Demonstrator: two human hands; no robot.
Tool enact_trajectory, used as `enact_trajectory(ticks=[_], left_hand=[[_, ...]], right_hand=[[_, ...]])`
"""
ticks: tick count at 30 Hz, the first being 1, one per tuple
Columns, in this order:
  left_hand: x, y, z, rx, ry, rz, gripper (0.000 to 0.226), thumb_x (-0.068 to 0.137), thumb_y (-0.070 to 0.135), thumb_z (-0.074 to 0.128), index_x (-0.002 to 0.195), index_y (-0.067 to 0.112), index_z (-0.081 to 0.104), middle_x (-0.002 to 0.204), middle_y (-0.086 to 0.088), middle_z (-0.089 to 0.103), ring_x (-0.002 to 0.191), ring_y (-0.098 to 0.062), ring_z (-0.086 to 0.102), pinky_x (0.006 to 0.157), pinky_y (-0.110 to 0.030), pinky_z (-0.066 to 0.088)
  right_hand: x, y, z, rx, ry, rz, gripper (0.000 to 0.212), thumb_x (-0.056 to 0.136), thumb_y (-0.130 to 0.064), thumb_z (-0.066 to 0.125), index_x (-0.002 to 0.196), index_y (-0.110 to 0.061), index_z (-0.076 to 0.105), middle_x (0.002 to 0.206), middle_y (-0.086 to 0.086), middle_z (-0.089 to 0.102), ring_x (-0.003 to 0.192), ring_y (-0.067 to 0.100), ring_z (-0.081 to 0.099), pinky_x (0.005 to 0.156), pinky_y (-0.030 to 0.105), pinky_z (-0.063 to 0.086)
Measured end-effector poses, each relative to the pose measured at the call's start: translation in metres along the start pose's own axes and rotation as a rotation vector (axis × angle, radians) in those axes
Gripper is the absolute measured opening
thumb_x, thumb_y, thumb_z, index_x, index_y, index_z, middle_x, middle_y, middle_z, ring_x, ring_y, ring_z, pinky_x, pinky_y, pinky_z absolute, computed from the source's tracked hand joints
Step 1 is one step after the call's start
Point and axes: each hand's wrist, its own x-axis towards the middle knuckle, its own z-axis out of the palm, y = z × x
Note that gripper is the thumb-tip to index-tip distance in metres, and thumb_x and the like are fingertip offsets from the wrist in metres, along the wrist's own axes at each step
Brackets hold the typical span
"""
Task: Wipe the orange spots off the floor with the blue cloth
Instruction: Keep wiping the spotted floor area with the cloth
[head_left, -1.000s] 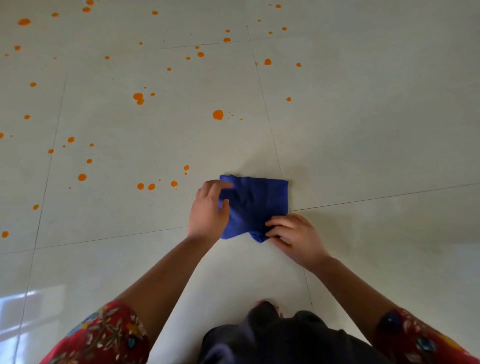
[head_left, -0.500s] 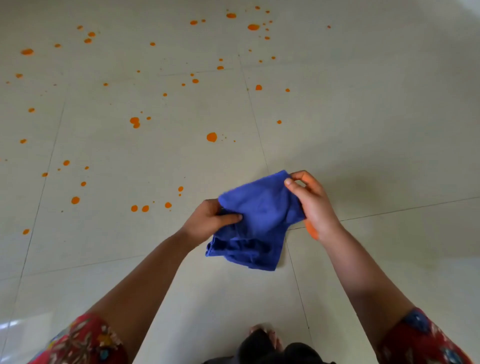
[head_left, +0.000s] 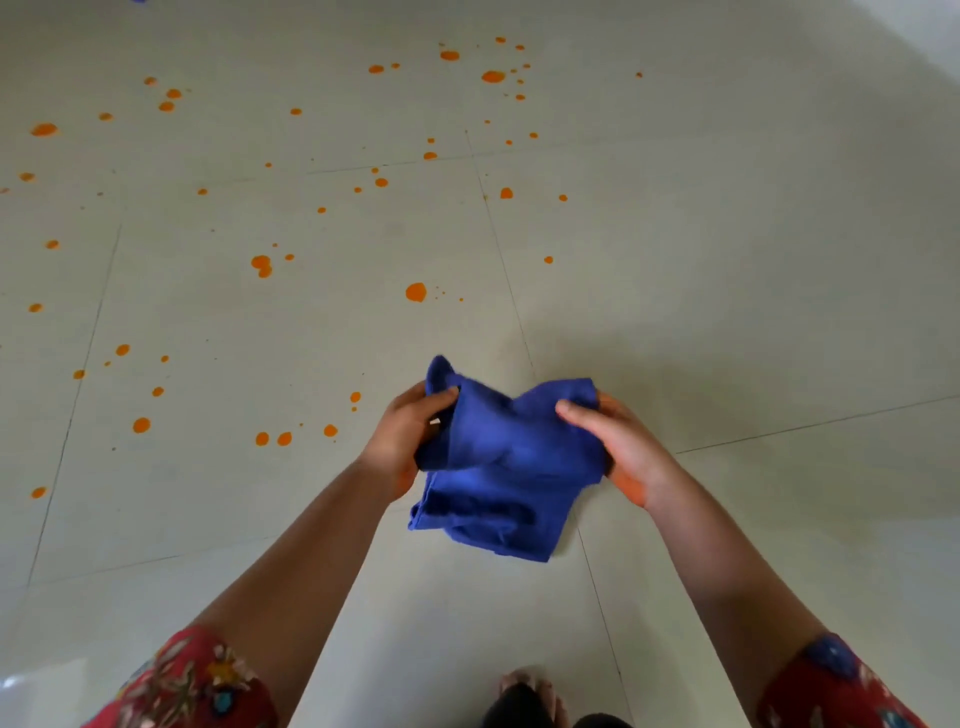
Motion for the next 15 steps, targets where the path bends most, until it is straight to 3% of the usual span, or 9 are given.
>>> enact_trajectory(ticks=[2, 4, 7, 9, 11, 12, 13, 15], left_hand=[[0.0, 0.014, 0.004, -0.052, 0.009, 0.022, 0.028, 0.09, 0.015, 0.06, 0.115, 0.026, 0.054, 0.088, -0.001, 0.07, 0.079, -0.022, 0.067, 0.064, -0.03, 0.052], [-0.002, 0.022, 0.01, 0.057, 0.06, 0.056, 0.05, 0.088, 0.006, 0.058, 0.122, 0.039, 0.041, 0.086, -0.003, 0.069, 0.075, -0.022, 0.066, 0.066, -0.031, 0.054], [-0.006, 0.037, 0.024, 0.297, 0.061, 0.15, 0.03, 0.086, -0.001, 0.051, 0.103, 0.023, 0.059, 0.074, -0.004, 0.064, 0.068, -0.022, 0.058, 0.058, -0.025, 0.047], [-0.013, 0.057, 0.03, 0.294, -0.032, -0.023, 0.015, 0.088, 0.019, 0.053, 0.089, 0.018, 0.068, 0.079, -0.002, 0.066, 0.072, -0.02, 0.06, 0.065, -0.027, 0.046], [-0.019, 0.072, 0.031, 0.238, -0.196, -0.195, 0.037, 0.088, 0.049, 0.049, 0.096, 0.021, 0.07, 0.094, -0.001, 0.071, 0.086, -0.019, 0.065, 0.076, -0.032, 0.049], [-0.018, 0.078, 0.031, 0.251, -0.259, -0.196, 0.046, 0.087, 0.06, 0.046, 0.102, 0.024, 0.07, 0.104, 0.0, 0.071, 0.096, -0.019, 0.066, 0.082, -0.035, 0.05], [-0.019, 0.084, 0.032, 0.264, -0.306, -0.162, 0.051, 0.086, 0.065, 0.045, 0.107, 0.026, 0.069, 0.111, 0.002, 0.07, 0.104, -0.018, 0.064, 0.086, -0.037, 0.051], [-0.023, 0.095, 0.034, 0.269, -0.293, -0.026, 0.044, 0.089, 0.055, 0.051, 0.113, 0.022, 0.067, 0.121, -0.001, 0.066, 0.11, -0.019, 0.062, 0.093, -0.04, 0.051]], right_hand=[[-0.006, -0.02, 0.002, 0.103, -0.012, -0.022, 0.034, 0.088, -0.033, 0.057, 0.112, -0.012, 0.067, 0.111, 0.004, 0.072, 0.105, 0.013, 0.067, 0.093, 0.029, 0.049], [-0.01, -0.034, 0.007, 0.127, -0.035, -0.083, 0.022, 0.089, -0.026, 0.056, 0.102, -0.016, 0.072, 0.103, 0.0, 0.074, 0.1, 0.009, 0.067, 0.093, 0.028, 0.047], [-0.019, -0.046, 0.016, 0.165, -0.109, -0.158, 0.023, 0.077, -0.015, 0.057, 0.078, -0.02, 0.079, 0.088, -0.004, 0.075, 0.086, 0.008, 0.069, 0.079, 0.021, 0.053], [-0.024, -0.049, 0.019, 0.169, -0.162, -0.205, 0.032, 0.072, -0.012, 0.049, 0.073, -0.022, 0.079, 0.081, -0.006, 0.074, 0.08, 0.007, 0.069, 0.073, 0.019, 0.054], [-0.029, -0.051, 0.019, 0.145, -0.198, -0.242, 0.035, 0.069, -0.007, 0.048, 0.077, -0.022, 0.078, 0.08, -0.006, 0.074, 0.08, 0.007, 0.069, 0.071, 0.019, 0.053], [-0.03, -0.052, 0.018, 0.115, -0.207, -0.261, 0.036, 0.068, -0.005, 0.049, 0.086, -0.021, 0.076, 0.084, -0.007, 0.074, 0.084, 0.007, 0.069, 0.072, 0.02, 0.053], [-0.031, -0.053, 0.017, 0.069, -0.218, -0.285, 0.04, 0.067, -0.003, 0.052, 0.099, -0.019, 0.07, 0.092, -0.007, 0.074, 0.092, 0.009, 0.069, 0.076, 0.022, 0.053], [-0.032, -0.059, 0.016, -0.039, -0.229, -0.334, 0.056, 0.064, -0.005, 0.064, 0.119, -0.015, 0.056, 0.112, -0.004, 0.069, 0.111, 0.014, 0.063, 0.088, 0.028, 0.051]])
